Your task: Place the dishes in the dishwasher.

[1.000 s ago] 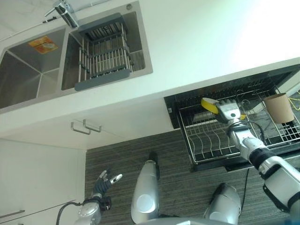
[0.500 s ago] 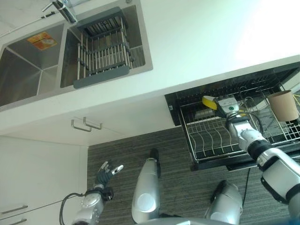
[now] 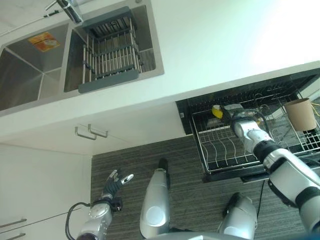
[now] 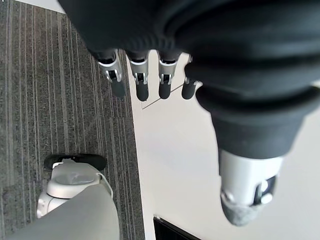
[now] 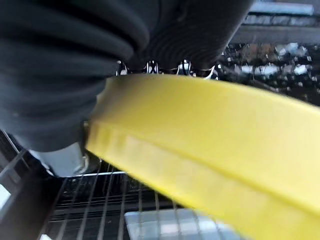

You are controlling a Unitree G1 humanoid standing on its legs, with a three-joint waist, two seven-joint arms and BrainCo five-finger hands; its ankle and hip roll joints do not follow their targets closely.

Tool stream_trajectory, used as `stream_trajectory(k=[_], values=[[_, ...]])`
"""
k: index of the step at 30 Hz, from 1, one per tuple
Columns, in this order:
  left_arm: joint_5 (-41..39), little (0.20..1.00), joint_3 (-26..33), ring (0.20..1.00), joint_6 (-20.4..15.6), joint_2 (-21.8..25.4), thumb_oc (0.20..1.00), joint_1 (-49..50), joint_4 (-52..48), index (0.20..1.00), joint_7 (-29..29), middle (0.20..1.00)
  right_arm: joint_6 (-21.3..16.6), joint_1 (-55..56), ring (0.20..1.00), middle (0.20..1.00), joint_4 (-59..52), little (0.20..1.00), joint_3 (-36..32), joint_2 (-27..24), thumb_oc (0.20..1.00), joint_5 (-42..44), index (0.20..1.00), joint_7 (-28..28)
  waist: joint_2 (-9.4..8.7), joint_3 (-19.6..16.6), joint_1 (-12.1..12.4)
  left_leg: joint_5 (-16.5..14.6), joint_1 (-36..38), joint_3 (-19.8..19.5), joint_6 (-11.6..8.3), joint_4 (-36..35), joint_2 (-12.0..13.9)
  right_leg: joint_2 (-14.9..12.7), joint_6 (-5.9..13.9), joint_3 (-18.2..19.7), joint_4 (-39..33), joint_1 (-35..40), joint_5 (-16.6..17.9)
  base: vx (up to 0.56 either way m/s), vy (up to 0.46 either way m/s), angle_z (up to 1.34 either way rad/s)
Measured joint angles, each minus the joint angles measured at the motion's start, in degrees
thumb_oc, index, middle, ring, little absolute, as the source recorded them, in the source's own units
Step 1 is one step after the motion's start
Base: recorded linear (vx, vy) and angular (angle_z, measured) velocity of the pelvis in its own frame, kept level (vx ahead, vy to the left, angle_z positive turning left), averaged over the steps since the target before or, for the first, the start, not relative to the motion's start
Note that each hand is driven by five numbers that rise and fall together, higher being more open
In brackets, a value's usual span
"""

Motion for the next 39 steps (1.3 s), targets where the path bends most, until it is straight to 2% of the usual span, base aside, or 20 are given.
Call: stream_trajectory(k=[4,5,6,8,11,13,25,28,31,34,37,39], values=[[0.0,1.0,0.0,1.0,1.0,0.0,1.0,-0.2,-1.1,1.0,0.1,1.0,1.7,-0.5,0.209,0.209,-0.1,0.209,-1.4,0.8,0.209,5.0,0.209,2.1,-0.06,0.0,0.0,0.0,0.0,0.0,0.0,0.0,0.0,0.0,0.0,0.1,0.0,0.0,0.0,0.0,0.0,0.0],[0.0,1.0,0.0,1.0,1.1,0.0,1.0,-0.3,-1.2,1.0,0.1,1.0,1.9,-0.5,0.426,0.426,0.0,0.426,-1.7,0.8,0.426,5.7,0.426,2.1,-0.08,0.0,0.0,0.0,0.0,0.0,0.0,0.0,-0.1,0.0,0.0,0.1,0.0,0.0,0.0,0.0,0.0,0.0],[0.0,1.0,0.0,1.0,1.1,0.0,1.0,-0.4,-1.2,1.0,0.1,1.0,2.0,-0.4,0.529,0.529,0.0,0.529,-2.8,1.0,0.529,6.5,0.529,2.3,-0.14,-0.1,0.0,0.0,0.0,0.0,0.01,0.0,-0.1,0.0,0.0,0.1,0.0,0.0,0.0,0.0,0.0,0.0],[0.0,1.0,0.0,1.0,1.2,0.0,1.0,-0.4,-1.2,1.0,0.1,1.0,2.0,0.0,0.605,0.605,1.3,0.605,-3.6,1.7,0.605,10.0,0.605,5.1,-0.16,-0.1,0.0,0.0,0.0,0.0,0.01,0.0,-0.1,-0.1,0.0,0.1,0.0,-0.1,0.0,0.0,0.0,0.0],[0.0,1.0,0.0,1.0,1.3,0.0,1.0,-0.4,-1.2,1.0,0.6,1.0,3.1,3.7,0.925,0.925,4.2,0.925,-3.7,3.1,0.925,12.4,0.925,8.3,-0.17,-0.1,0.1,0.0,-0.4,0.1,0.01,-0.1,-0.2,-0.1,0.0,0.2,0.0,-0.6,0.0,0.0,0.0,0.0],[0.0,1.0,0.0,1.0,1.4,0.0,1.0,-0.4,-1.0,1.0,1.1,1.0,3.4,6.3,1.0,1.0,4.7,1.0,-3.7,3.2,1.0,12.9,1.0,9.1,-0.17,-0.1,-0.2,0.0,-1.0,0.1,0.0,0.1,-0.2,-0.1,0.02,0.4,0.1,-1.2,0.0,0.01,0.003,-0.02],[0.0,1.0,0.0,1.0,1.5,-0.1,1.0,-1.7,-0.2,1.0,1.7,1.0,3.6,7.0,1.0,1.0,4.7,1.0,-5.4,3.1,1.0,13.4,1.0,8.6,-0.23,0.2,-0.3,-0.1,-1.1,0.2,0.2,0.5,-0.1,-0.1,-0.14,1.3,1.2,-2.2,-0.2,0.01,0.003,-0.01],[0.0,1.0,0.0,1.0,1.5,-0.1,1.0,-1.7,-0.2,1.0,2.2,1.0,4.7,7.0,1.0,1.0,4.6,1.0,-5.7,3.1,1.0,17.4,1.0,7.6,-0.3,0.3,-0.3,-0.1,-1.1,0.2,0.2,0.5,-0.1,-0.1,-0.15,1.4,1.3,-2.2,-0.2,0.03,0.017,0.0],[0.0,1.0,0.0,1.0,1.7,-0.1,1.0,-1.8,-0.5,1.0,2.8,1.0,5.7,7.2,1.0,1.0,3.7,1.0,-10.3,2.9,1.0,28.3,1.0,5.6,-0.64,0.6,-0.4,-0.1,-1.1,0.3,0.1,0.5,-0.1,0.0,-0.1,1.4,1.1,-2.2,-0.2,0.03,0.023,-0.01],[0.0,1.0,0.0,1.0,1.7,-0.1,1.0,-1.8,-0.7,1.0,3.4,1.0,5.9,7.6,1.0,1.0,0.2,1.0,-11.0,1.7,1.0,32.8,1.0,3.5,-1.02,1.0,-0.6,0.0,-1.1,0.4,0.02,0.5,-0.1,0.0,-0.06,1.3,0.9,-2.1,-0.1,0.0,0.0,0.0],[0.0,1.0,1.0,1.0,2.3,-0.1,1.0,-1.3,-1.7,1.0,3.9,1.0,8.0,9.4,1.0,1.0,-14.3,1.0,-12.8,-1.1,1.0,38.4,1.0,1.5,-2.2,2.4,-1.9,0.0,-0.8,0.8,0.0,0.6,0.5,0.6,-0.1,1.3,0.4,-1.8,0.0,0.05,0.022,-0.06],[0.0,1.0,4.8,1.0,3.3,-0.4,1.0,2.2,-7.6,1.0,4.7,1.0,9.4,18.8,1.0,1.0,-39.0,1.0,-18.0,-4.8,1.0,42.1,1.0,-0.1,-3.47,3.3,-2.6,0.0,0.6,1.6,-0.1,-0.1,1.7,2.5,0.35,1.2,-2.2,-0.4,1.4,0.04,0.012,-0.24]])
